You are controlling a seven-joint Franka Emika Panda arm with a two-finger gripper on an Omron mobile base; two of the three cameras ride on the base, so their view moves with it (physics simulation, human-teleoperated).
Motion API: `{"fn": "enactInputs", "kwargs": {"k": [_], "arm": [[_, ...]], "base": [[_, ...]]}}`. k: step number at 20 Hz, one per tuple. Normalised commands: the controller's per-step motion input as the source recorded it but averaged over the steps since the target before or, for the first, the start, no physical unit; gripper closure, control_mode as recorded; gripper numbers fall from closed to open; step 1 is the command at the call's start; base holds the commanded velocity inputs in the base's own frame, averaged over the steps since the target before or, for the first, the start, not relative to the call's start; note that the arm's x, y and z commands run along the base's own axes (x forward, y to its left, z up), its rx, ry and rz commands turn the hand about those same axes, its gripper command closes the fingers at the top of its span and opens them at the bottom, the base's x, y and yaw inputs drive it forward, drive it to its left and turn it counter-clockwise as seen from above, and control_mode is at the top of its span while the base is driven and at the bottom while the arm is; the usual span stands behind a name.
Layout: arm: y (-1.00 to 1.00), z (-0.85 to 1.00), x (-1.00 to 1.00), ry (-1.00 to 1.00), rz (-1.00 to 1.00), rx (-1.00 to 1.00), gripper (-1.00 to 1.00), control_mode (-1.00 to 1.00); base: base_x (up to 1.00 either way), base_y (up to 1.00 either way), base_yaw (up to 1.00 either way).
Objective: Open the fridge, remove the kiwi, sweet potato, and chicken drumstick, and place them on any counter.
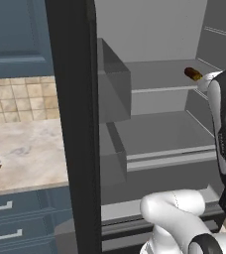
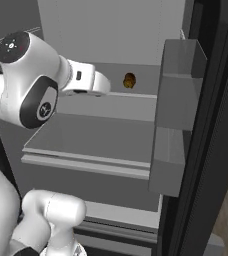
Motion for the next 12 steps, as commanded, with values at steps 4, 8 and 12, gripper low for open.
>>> {"fn": "enactInputs", "kwargs": {"k": [4,8,12], "arm": [[-0.01,0.00,0.58,-0.03,0.00,0.00,-1.00,-1.00],[-0.20,0.00,0.61,0.00,0.00,0.00,-1.00,-1.00],[-0.38,-0.01,0.54,0.00,0.00,0.00,-1.00,-1.00]], "base": [[0.00,0.00,0.00],[0.00,0.00,0.00],[0.00,0.00,0.00]]}}
